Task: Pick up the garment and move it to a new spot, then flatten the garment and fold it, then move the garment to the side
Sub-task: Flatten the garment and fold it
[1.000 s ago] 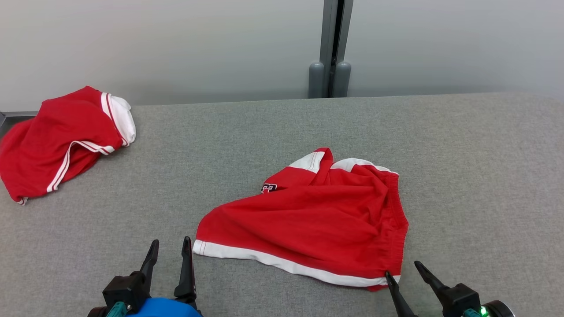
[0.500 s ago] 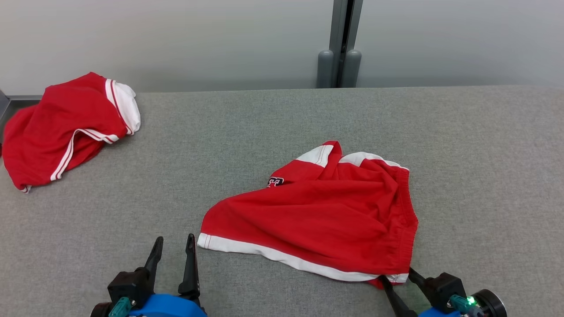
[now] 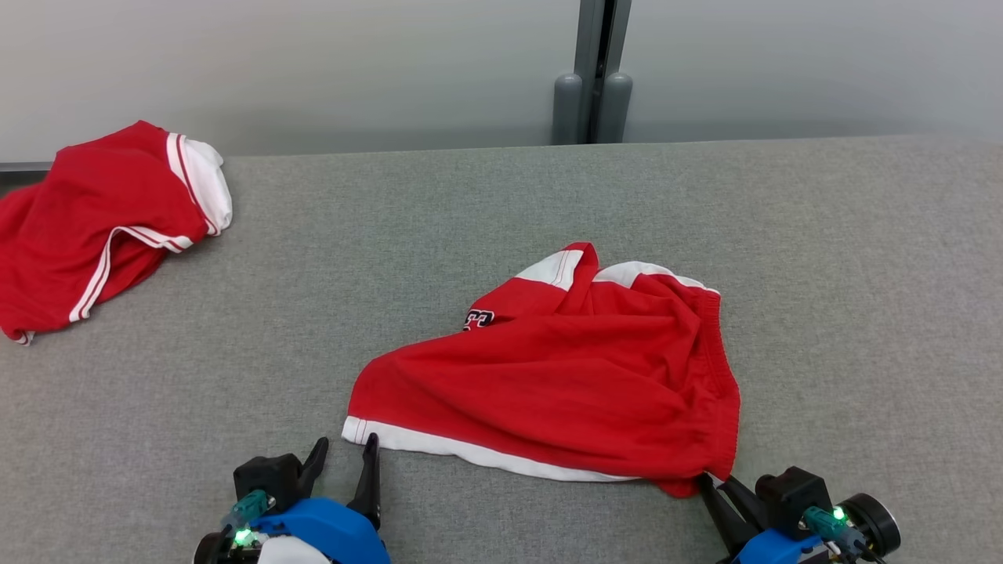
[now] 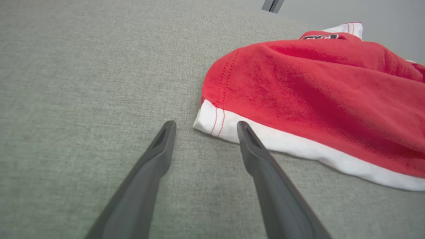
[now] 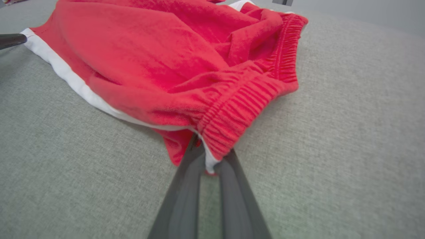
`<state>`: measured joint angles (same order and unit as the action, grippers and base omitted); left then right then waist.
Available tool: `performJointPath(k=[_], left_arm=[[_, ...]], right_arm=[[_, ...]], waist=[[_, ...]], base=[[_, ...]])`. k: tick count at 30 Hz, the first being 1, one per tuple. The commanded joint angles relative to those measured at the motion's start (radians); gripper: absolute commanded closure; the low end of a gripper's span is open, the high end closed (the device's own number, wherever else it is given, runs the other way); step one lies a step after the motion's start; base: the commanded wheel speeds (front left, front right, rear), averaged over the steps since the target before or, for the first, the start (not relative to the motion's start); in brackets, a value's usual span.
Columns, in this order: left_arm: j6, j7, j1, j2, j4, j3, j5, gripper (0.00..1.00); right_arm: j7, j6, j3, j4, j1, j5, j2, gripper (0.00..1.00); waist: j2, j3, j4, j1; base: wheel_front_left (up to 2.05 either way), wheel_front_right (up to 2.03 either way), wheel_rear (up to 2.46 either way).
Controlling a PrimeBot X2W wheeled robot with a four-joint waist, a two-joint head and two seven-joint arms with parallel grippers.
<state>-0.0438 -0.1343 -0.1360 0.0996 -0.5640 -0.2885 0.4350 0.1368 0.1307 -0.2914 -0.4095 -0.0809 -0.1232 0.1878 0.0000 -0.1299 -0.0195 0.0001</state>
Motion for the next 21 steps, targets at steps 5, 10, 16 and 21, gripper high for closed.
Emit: performJointPath(k=[5,10,16,21], left_arm=[[0.006,0.039,-0.064,0.000,-0.081,-0.007,0.001,0.00],[-0.023,0.063,-0.083,-0.010,-0.118,-0.040,0.011,1.00],[-0.031,0.007,-0.093,0.000,-0.086,-0.036,0.010,1.00],[-0.048,-0.039,-0.092,-0.001,0.018,-0.005,0.060,1.00]], right_arm=[[0.009,0.000,-0.011,-0.004,-0.025,-0.010,0.004,1.00],[0.015,0.000,-0.006,-0.001,-0.039,-0.010,0.008,1.00],[0.035,0.000,0.020,0.024,-0.053,-0.018,0.004,1.00],[0.049,0.000,0.045,0.084,-0.071,-0.044,0.013,1.00]], waist=[[0.0000,-0.011,0.013,-0.0001],[0.0000,-0.020,0.021,-0.0001],[0.0000,-0.019,0.027,-0.0001],[0.0000,0.002,0.026,-0.0001]], base=[[0.00,0.00,0.00],[0.00,0.00,0.00],[0.00,0.00,0.00],[0.00,0.00,0.00]])
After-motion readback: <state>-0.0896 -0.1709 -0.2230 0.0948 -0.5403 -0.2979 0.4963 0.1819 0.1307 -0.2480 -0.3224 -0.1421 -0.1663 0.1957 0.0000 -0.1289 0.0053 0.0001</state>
